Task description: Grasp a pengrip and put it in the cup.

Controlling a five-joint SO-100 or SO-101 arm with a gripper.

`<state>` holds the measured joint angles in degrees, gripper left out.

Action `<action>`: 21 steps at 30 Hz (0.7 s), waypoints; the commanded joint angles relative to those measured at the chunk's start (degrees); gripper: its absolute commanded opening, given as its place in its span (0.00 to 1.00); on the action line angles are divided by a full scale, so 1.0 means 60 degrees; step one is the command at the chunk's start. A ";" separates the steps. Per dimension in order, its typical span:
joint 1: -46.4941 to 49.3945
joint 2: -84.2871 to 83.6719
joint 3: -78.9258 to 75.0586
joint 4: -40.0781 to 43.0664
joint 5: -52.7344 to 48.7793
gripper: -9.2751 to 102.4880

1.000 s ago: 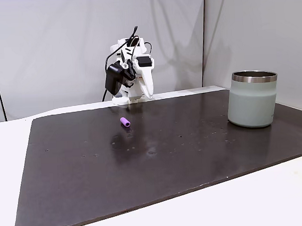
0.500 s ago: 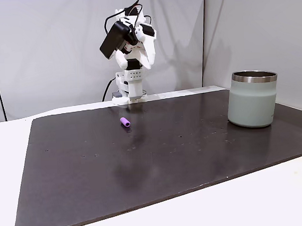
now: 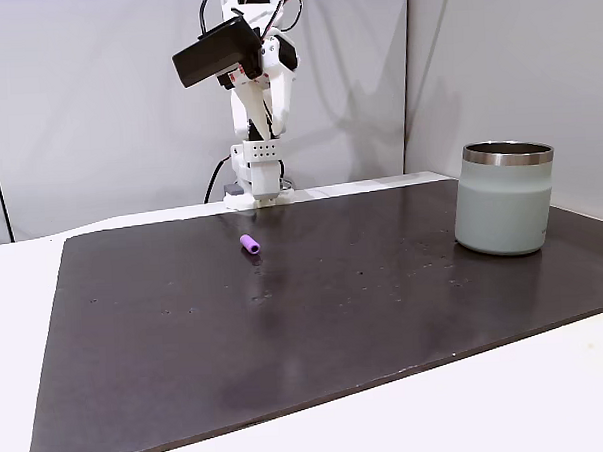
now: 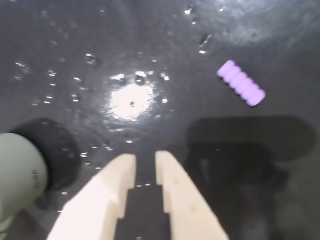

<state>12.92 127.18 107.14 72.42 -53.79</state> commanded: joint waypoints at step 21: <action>0.1143 -0.3018 -0.1128 0.1216 -0.5391 0.33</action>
<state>18.98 109.51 104.50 79.54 -84.29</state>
